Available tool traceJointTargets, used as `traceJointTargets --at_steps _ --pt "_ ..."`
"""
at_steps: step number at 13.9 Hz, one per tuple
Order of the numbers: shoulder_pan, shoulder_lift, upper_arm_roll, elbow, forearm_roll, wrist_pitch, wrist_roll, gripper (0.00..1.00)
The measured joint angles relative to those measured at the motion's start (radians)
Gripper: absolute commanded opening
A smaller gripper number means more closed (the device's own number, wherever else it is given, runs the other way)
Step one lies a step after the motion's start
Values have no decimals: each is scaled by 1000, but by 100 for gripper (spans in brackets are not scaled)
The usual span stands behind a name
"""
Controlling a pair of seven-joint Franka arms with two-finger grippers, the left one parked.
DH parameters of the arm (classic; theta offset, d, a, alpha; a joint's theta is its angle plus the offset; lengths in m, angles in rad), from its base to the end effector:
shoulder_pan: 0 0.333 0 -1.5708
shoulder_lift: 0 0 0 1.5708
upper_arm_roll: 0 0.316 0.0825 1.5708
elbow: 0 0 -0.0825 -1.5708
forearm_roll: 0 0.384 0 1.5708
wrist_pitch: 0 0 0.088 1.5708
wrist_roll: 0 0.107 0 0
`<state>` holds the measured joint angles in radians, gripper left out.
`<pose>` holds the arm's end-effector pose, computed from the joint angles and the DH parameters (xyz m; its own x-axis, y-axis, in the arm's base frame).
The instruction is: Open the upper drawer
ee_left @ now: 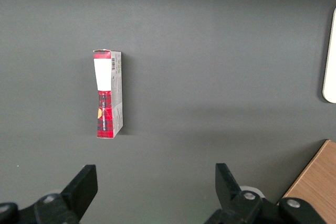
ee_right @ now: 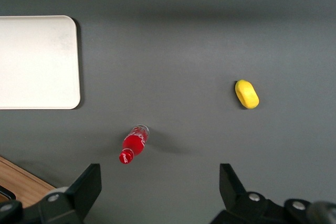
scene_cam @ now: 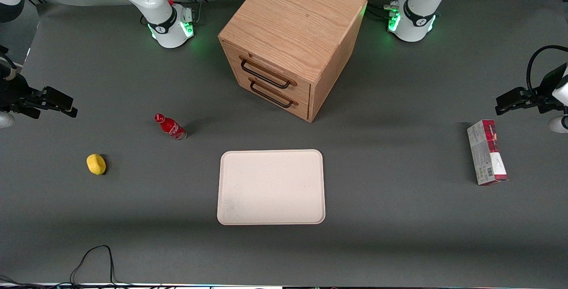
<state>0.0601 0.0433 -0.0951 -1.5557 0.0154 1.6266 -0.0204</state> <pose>0.5729 -0.0173 0.6124 0.9995 -0.0152 0.0280 -0.0149 -0.9998 -0.0107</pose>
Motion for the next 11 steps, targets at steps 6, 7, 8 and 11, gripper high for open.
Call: traceJointTargets --at_steps 6,7,8,11 --pt "40 14 15 30 0 0 0 100" --pt "68 26 18 44 0 0 0 100" --pt "100 39 20 58 0 0 0 100" --pt "201 83 26 95 1 0 0 100"
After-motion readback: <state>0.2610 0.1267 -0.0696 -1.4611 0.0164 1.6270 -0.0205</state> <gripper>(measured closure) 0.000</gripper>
